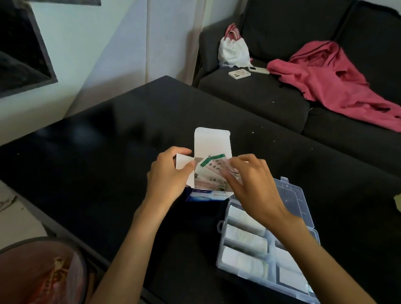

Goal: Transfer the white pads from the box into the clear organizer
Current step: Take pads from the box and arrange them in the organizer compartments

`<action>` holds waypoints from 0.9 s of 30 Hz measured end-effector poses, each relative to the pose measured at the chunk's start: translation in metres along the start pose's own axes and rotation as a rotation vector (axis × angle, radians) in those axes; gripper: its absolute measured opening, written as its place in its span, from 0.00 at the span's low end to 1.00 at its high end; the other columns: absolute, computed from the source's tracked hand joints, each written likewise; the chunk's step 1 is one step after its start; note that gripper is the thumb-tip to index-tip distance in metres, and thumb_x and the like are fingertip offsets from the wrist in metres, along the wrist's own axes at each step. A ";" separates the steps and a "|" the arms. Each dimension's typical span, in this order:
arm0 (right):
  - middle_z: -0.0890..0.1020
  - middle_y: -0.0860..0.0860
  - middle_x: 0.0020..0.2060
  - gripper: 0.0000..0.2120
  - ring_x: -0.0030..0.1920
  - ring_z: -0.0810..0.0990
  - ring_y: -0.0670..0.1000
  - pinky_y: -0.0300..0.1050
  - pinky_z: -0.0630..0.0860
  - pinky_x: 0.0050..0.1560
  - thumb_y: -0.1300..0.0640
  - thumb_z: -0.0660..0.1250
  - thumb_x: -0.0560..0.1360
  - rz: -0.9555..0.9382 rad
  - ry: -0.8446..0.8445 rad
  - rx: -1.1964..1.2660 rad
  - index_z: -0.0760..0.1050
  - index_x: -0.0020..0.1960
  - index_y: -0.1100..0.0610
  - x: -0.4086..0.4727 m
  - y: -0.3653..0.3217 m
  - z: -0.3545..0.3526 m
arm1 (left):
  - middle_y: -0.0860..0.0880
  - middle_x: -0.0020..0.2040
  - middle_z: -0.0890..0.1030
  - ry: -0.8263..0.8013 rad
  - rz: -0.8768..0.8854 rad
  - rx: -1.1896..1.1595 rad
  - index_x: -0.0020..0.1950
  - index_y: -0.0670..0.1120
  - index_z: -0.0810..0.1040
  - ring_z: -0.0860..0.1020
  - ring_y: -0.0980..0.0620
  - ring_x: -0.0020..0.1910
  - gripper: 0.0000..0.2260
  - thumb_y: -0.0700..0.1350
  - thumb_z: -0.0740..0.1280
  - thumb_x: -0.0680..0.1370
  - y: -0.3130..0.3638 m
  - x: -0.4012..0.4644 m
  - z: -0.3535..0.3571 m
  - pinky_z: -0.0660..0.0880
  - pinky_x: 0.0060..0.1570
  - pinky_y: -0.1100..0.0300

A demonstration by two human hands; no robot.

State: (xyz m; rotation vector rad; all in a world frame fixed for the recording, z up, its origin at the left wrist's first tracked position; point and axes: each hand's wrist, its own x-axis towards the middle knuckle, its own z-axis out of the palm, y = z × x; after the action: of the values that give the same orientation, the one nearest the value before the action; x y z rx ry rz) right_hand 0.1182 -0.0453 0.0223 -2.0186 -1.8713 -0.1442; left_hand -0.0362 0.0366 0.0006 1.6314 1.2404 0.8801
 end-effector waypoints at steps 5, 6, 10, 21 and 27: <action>0.77 0.53 0.61 0.11 0.56 0.79 0.52 0.46 0.81 0.45 0.53 0.61 0.78 0.225 -0.138 0.408 0.73 0.57 0.58 0.008 0.001 0.003 | 0.49 0.59 0.78 0.019 -0.059 0.057 0.66 0.54 0.70 0.78 0.48 0.55 0.19 0.50 0.68 0.76 -0.003 0.000 0.001 0.79 0.48 0.46; 0.77 0.53 0.61 0.11 0.56 0.78 0.51 0.45 0.81 0.45 0.54 0.61 0.78 0.259 -0.134 0.450 0.73 0.58 0.58 0.010 0.000 0.003 | 0.48 0.61 0.77 0.035 -0.071 0.081 0.67 0.55 0.69 0.77 0.46 0.57 0.20 0.51 0.67 0.76 -0.003 0.000 0.002 0.78 0.51 0.45; 0.78 0.52 0.60 0.14 0.54 0.78 0.47 0.36 0.79 0.40 0.57 0.62 0.78 0.380 -0.061 0.682 0.73 0.63 0.57 0.009 -0.003 -0.005 | 0.48 0.64 0.75 0.084 -0.063 0.295 0.70 0.53 0.65 0.73 0.46 0.62 0.20 0.52 0.62 0.79 0.001 -0.006 0.008 0.70 0.53 0.54; 0.85 0.50 0.46 0.11 0.47 0.83 0.47 0.36 0.79 0.43 0.54 0.65 0.74 0.644 -0.059 1.277 0.77 0.55 0.53 -0.067 0.024 -0.031 | 0.56 0.51 0.75 0.350 0.478 0.108 0.55 0.52 0.74 0.73 0.62 0.47 0.15 0.60 0.59 0.77 0.053 -0.049 0.044 0.73 0.43 0.67; 0.84 0.51 0.43 0.12 0.46 0.83 0.48 0.39 0.78 0.44 0.52 0.62 0.75 0.727 -0.138 1.227 0.79 0.53 0.57 -0.104 0.049 -0.036 | 0.54 0.50 0.82 -0.440 -0.043 -0.071 0.58 0.54 0.75 0.78 0.63 0.37 0.13 0.58 0.64 0.76 0.049 -0.079 0.103 0.74 0.32 0.71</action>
State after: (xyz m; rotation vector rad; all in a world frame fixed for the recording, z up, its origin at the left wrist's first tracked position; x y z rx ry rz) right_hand 0.1616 -0.1573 0.0113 -1.5794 -0.7274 1.0664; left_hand 0.0537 -0.0686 0.0067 1.6242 0.9216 0.4945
